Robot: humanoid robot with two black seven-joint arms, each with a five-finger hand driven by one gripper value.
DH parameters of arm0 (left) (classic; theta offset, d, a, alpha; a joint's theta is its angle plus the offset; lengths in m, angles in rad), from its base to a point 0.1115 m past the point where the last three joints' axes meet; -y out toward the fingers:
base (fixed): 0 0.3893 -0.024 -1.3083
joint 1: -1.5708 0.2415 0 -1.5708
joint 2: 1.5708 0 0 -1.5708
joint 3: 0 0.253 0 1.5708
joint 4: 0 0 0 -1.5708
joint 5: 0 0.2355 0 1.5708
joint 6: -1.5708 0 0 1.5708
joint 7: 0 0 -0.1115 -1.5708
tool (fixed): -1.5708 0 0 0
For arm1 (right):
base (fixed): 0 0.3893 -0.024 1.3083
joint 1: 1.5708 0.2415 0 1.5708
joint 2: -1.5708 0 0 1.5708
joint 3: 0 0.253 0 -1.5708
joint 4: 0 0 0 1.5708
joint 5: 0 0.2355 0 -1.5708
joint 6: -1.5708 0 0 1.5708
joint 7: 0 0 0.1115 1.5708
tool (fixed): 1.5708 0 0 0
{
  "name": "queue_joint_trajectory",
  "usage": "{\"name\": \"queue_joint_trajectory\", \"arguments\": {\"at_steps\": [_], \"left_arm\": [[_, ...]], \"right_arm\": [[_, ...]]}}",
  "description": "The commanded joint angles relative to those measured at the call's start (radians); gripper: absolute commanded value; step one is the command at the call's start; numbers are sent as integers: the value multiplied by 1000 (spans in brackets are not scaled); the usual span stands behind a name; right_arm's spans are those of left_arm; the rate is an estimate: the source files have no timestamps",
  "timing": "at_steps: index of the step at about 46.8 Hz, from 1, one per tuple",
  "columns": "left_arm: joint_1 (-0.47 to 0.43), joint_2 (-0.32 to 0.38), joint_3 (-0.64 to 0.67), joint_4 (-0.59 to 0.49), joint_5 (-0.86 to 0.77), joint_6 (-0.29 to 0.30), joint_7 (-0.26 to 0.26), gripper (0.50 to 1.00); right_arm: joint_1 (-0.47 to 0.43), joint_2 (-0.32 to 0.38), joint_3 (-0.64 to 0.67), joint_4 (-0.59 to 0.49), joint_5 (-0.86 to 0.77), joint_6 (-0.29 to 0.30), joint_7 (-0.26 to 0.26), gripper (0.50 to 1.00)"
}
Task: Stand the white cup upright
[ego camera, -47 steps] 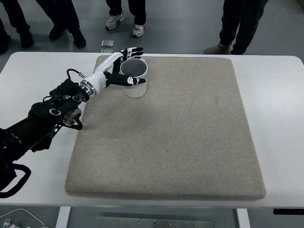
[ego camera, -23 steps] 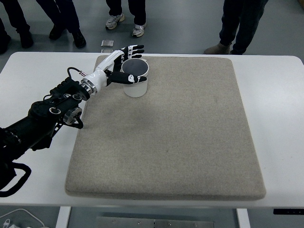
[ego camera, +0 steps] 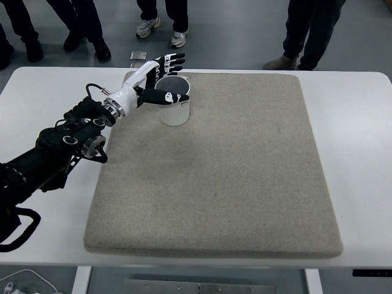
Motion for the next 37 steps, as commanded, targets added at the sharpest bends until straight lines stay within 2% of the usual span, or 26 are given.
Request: {"name": "queue_joint_trajectory", "arguments": {"at_steps": [1, 18, 27, 37], "left_arm": [[0, 3, -3, 0, -1, -1, 0, 977], [-15, 11, -54, -1, -10, -19, 0, 992], [-35, 25, -90, 0, -35, -53, 0, 992], [-81, 54, -84, 14, -188, -131, 0, 992]], "right_arm": [[0, 0, 0, 1, 0, 0, 0, 930], [0, 0, 0, 1, 0, 0, 0, 930], [0, 0, 0, -1, 0, 0, 0, 930], [0, 0, 0, 1, 0, 0, 0, 930]]}}
